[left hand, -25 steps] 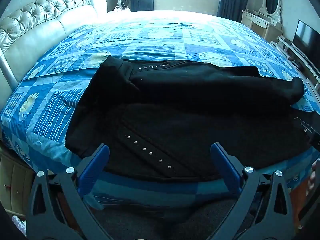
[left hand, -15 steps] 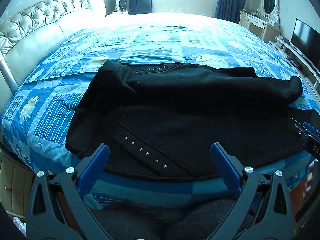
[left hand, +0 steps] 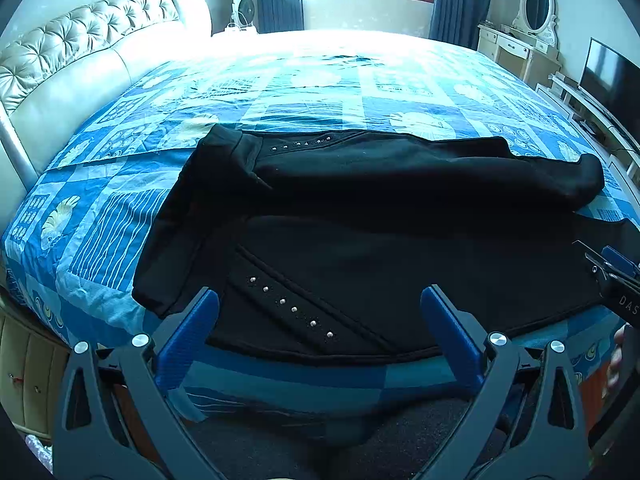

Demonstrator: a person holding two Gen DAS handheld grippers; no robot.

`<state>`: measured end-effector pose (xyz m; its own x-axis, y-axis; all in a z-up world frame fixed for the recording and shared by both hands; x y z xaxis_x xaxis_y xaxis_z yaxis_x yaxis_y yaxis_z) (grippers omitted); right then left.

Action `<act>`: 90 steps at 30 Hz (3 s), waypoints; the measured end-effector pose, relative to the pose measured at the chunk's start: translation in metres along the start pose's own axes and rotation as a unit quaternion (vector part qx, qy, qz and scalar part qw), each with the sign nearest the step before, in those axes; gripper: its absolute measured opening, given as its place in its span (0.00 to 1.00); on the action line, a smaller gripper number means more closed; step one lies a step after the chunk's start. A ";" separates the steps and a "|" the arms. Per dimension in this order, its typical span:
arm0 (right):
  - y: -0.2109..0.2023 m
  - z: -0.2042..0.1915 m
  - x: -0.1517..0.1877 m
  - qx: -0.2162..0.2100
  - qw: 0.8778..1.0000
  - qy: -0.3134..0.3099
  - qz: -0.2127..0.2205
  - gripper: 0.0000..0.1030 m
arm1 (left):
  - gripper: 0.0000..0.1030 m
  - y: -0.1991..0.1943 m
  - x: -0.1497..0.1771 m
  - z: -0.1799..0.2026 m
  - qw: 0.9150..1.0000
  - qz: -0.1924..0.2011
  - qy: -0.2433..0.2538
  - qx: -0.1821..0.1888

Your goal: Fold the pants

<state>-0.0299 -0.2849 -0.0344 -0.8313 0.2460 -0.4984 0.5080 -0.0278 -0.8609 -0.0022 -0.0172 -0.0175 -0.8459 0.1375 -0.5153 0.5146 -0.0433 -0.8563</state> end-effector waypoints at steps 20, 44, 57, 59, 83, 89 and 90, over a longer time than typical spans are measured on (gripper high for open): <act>0.005 -0.003 0.003 0.000 1.000 -0.003 -0.007 0.95 | 0.98 0.005 0.004 0.001 1.000 0.000 0.001 -0.002; 0.011 -0.008 0.009 -0.003 1.000 -0.008 -0.013 0.95 | 0.98 0.003 0.006 0.005 1.000 0.004 0.005 0.005; 0.008 -0.008 0.007 -0.013 1.000 -0.010 -0.012 0.95 | 0.98 0.003 0.007 0.007 1.000 0.003 0.007 0.007; 0.002 -0.005 0.002 -0.036 0.999 -0.004 -0.012 0.95 | 0.98 0.003 0.007 0.008 1.000 0.002 0.009 0.009; -0.023 0.362 0.029 -0.243 0.810 0.523 0.106 0.95 | 0.98 0.006 0.020 0.010 1.000 -0.005 0.023 -0.020; 0.007 0.387 0.023 -0.274 0.738 0.600 0.141 0.93 | 0.98 0.013 0.026 0.007 0.999 -0.031 0.010 -0.020; 0.007 0.390 0.027 -0.281 0.722 0.614 0.152 0.87 | 0.98 0.014 0.027 0.006 0.999 -0.033 0.010 -0.023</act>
<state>-0.1370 -0.6567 -0.0932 -0.0116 0.9942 0.1067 0.9225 0.0518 -0.3825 -0.0187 -0.0203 -0.0431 -0.8752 0.1593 -0.4568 0.4644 0.0123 -0.8855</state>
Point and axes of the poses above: each gripper's, at about its wrist camera, not at the fingertips, and y roughly the way its jaws point, z to its right, x to its underside, the point moved 3 cm from there along y, roughly the way its jaws point, and after that the axes turned 8 degrees about -z, right-handed, at the moved point
